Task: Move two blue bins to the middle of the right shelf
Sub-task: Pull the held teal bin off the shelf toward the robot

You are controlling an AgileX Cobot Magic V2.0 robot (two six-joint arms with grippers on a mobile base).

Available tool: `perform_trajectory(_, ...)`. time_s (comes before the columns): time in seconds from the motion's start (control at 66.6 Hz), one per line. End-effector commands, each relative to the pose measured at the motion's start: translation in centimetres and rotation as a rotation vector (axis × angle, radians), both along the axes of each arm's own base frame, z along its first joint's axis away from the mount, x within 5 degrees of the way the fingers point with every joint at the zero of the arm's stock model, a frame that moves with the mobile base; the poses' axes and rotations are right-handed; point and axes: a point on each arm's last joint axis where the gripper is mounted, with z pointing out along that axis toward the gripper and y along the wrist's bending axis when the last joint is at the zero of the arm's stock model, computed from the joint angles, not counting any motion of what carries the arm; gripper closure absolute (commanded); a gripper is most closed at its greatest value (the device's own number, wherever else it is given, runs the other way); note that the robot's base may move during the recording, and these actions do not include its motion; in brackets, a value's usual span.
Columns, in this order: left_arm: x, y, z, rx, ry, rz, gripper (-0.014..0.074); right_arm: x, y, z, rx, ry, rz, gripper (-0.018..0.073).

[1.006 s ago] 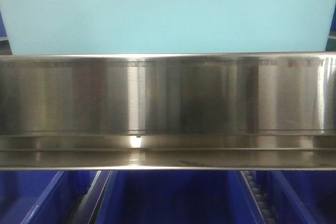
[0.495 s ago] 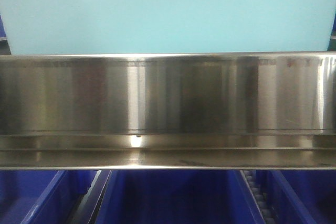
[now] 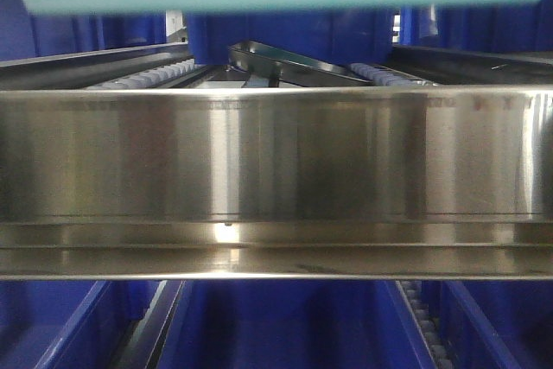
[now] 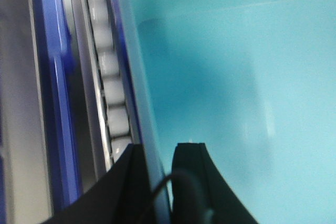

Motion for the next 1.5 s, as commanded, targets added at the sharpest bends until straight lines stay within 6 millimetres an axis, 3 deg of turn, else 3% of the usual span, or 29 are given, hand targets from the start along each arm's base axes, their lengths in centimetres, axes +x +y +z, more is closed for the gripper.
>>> perform_trajectory(0.0, -1.9, 0.2, 3.4, -0.054, -0.106, -0.022, 0.0708, -1.3, -0.6, 3.3, 0.033, -0.128, 0.011, 0.0711)
perform_trajectory(0.135, -3.4, 0.7, 6.2, -0.085, -0.196, -0.023, 0.0708, -2.7, -1.1, 6.4, 0.072, -0.230, 0.010, 0.0711)
perform_trajectory(0.3, -4.6, 1.2, 8.2, -0.112, -0.275, -0.023, 0.0708, -3.3, -1.3, 8.2, 0.097, -0.294, 0.009, 0.0711)
perform_trajectory(1.231, -4.5, 1.2, 8.5, -0.116, -0.312, -0.019, 0.0708, -3.3, -1.3, 8.2, 0.099, -0.298, 0.009, 0.0711)
perform_trajectory(1.486, -3.9, 1.0, 9.9, -0.169, -0.472, -0.016, 0.0708, -2.7, -1.1, 9.5, 0.156, -0.444, 0.004, 0.0711)
